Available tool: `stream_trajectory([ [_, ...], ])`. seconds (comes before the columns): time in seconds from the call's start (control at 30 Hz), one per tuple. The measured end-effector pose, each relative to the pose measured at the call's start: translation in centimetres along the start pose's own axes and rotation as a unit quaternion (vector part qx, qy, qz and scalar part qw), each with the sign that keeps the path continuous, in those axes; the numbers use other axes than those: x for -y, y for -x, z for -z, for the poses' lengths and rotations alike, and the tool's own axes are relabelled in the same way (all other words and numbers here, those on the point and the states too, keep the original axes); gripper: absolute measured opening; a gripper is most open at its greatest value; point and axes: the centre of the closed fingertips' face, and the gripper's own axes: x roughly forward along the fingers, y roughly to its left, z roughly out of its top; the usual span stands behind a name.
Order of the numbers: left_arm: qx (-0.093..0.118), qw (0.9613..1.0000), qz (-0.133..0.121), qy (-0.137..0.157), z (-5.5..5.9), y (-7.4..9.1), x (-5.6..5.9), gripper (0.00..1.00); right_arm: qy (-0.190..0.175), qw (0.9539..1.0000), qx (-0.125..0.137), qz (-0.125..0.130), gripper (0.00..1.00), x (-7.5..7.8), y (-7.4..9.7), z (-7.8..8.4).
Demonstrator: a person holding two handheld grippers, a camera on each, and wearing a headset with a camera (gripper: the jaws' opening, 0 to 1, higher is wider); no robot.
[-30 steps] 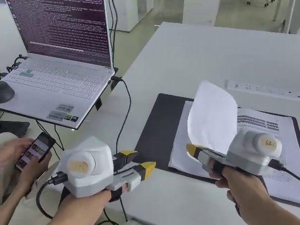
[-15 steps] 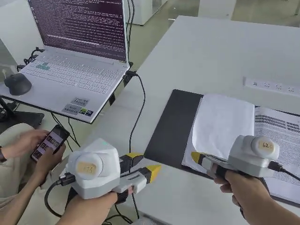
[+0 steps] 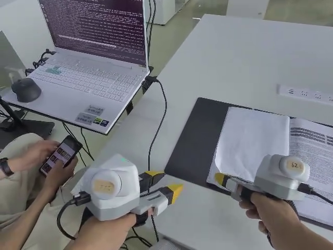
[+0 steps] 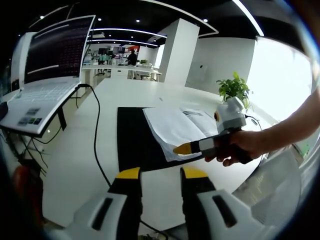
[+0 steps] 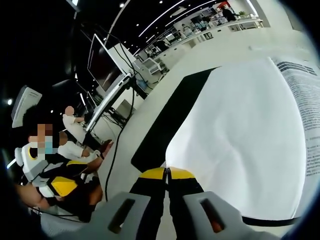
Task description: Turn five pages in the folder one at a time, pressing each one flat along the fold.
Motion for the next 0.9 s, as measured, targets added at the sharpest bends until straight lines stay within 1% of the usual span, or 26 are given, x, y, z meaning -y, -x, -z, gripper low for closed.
stream_trajectory([
  [0.13,-0.003,1.0000,-0.001,0.002,0.4,-0.1,-0.2,0.29,-0.006,0.9998,-0.002,-0.018,0.05,-0.8,0.2,0.0],
  [0.23,-0.008,1.0000,-0.001,0.001,0.7,-0.2,-0.2,0.29,-0.002,0.9997,-0.003,-0.024,0.03,-1.2,0.4,0.1],
  [0.33,-0.009,1.0000,0.001,0.000,0.8,-0.4,0.0,0.29,-0.006,0.9994,0.001,-0.035,0.04,-1.7,0.8,-0.1],
  [0.43,-0.011,0.9999,0.002,-0.003,0.9,-0.7,0.1,0.29,-0.008,0.9991,0.002,-0.042,0.05,-2.1,1.4,-0.1],
  [0.5,-0.011,0.9999,0.005,-0.002,0.8,-1.0,0.3,0.29,-0.004,0.9987,0.004,-0.051,0.05,-2.4,2.1,-0.3],
  [0.63,-0.015,0.9998,0.012,-0.008,0.8,-1.8,0.9,0.28,0.001,0.9985,0.011,-0.053,0.05,-2.1,3.6,-0.9],
  [0.67,-0.015,0.9997,0.014,-0.009,0.7,-2.0,1.0,0.28,0.000,0.9984,0.016,-0.054,0.05,-2.0,4.3,-1.3],
  [0.7,-0.016,0.9997,0.017,-0.011,0.7,-2.2,1.2,0.28,-0.001,0.9984,0.017,-0.053,0.05,-1.9,4.6,-1.5],
  [0.8,-0.024,0.9990,0.027,-0.024,0.8,-3.2,1.7,0.28,0.000,0.9985,0.032,-0.045,0.05,-0.9,6.1,-2.4],
  [0.9,-0.032,0.9980,0.039,-0.038,0.8,-4.6,2.3,0.27,-0.002,0.9984,0.046,-0.034,0.05,0.3,7.3,-3.3],
])
